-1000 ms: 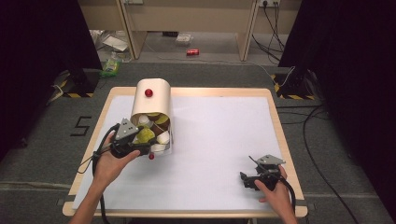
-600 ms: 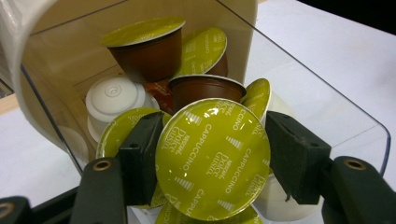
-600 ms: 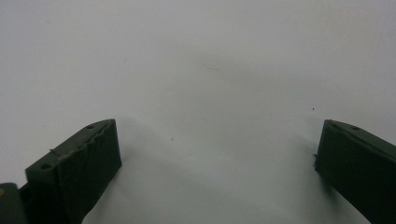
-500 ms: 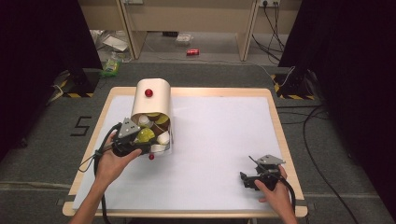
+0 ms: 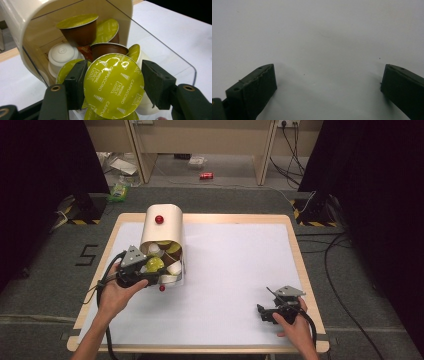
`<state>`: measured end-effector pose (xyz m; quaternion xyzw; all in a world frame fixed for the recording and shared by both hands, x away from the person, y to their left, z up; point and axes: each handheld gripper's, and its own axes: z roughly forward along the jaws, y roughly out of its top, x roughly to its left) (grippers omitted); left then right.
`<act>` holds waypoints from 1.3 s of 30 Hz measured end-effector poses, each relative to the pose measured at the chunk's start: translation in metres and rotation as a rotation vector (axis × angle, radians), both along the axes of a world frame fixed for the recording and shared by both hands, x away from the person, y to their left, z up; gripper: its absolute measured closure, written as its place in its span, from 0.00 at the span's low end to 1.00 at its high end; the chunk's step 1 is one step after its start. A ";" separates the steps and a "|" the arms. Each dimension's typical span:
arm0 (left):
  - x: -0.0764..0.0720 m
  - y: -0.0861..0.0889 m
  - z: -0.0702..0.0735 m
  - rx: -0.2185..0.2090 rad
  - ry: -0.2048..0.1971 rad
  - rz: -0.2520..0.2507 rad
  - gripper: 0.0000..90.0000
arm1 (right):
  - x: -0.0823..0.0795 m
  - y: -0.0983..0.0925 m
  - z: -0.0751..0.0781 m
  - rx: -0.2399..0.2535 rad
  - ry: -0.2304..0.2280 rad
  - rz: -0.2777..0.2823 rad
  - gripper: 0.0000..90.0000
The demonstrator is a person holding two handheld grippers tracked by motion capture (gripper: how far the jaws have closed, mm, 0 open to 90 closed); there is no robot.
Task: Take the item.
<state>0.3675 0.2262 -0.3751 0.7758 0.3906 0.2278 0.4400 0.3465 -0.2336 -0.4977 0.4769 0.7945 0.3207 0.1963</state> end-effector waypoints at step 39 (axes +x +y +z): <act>-0.042 0.052 0.043 -0.034 -0.086 0.024 0.44 | 0.000 0.000 0.000 -0.001 0.001 0.000 0.01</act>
